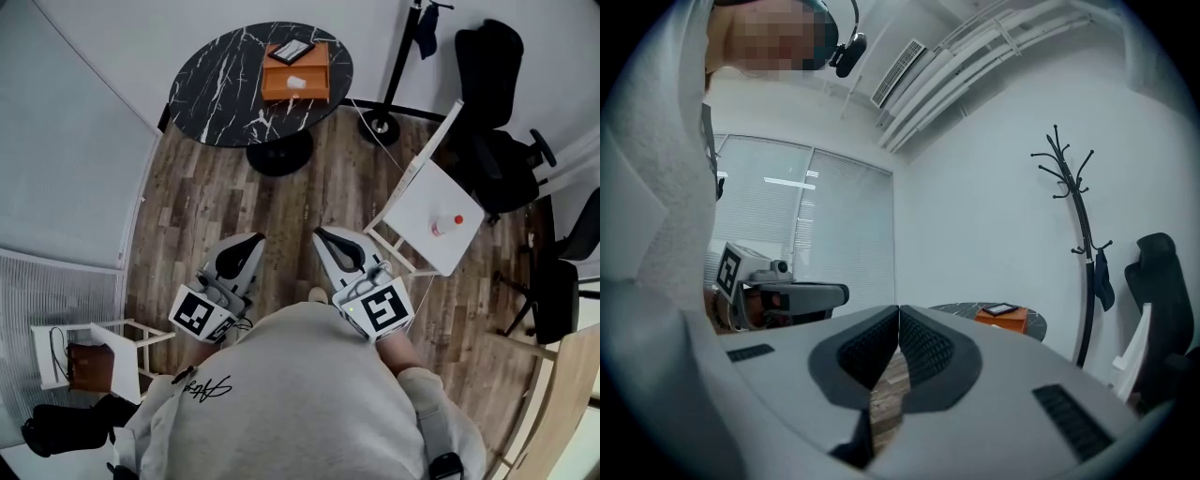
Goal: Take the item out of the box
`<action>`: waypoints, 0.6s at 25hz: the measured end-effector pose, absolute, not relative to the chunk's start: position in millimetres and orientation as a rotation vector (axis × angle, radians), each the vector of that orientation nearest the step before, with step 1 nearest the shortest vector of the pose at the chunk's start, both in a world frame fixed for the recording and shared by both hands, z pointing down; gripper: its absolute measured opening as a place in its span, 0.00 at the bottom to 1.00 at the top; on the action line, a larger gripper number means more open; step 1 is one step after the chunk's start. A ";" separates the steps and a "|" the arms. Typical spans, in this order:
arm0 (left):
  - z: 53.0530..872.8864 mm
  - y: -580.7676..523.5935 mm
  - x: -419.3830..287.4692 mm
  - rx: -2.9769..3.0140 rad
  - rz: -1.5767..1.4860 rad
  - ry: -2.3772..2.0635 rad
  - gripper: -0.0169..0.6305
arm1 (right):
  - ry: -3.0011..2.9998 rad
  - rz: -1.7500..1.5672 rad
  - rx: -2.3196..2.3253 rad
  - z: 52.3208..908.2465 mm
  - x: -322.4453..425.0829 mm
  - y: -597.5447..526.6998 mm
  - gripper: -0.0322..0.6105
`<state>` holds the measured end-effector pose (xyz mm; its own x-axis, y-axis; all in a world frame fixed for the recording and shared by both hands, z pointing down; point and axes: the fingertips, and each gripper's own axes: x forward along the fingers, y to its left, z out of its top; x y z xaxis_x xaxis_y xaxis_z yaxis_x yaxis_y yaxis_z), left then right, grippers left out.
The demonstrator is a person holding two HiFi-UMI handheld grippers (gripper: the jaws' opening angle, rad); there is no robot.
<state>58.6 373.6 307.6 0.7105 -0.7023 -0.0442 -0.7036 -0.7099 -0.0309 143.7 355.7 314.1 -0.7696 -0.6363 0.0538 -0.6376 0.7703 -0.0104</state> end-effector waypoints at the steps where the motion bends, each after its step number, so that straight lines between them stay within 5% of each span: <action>1: 308.2 369.3 61.0 -2.860 0.046 1.181 0.03 | -2.907 0.046 1.047 315.3 146.8 351.3 0.07; 15: 319.9 340.5 67.3 -2.857 0.052 1.256 0.03 | -2.943 0.038 1.006 326.0 156.8 318.6 0.07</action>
<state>67.3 340.5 319.9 0.6758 -0.7361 -0.0384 -0.7368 -0.6761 -0.0052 156.8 318.6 326.0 -0.7903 -0.6116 0.0376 -0.6124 0.7904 -0.0132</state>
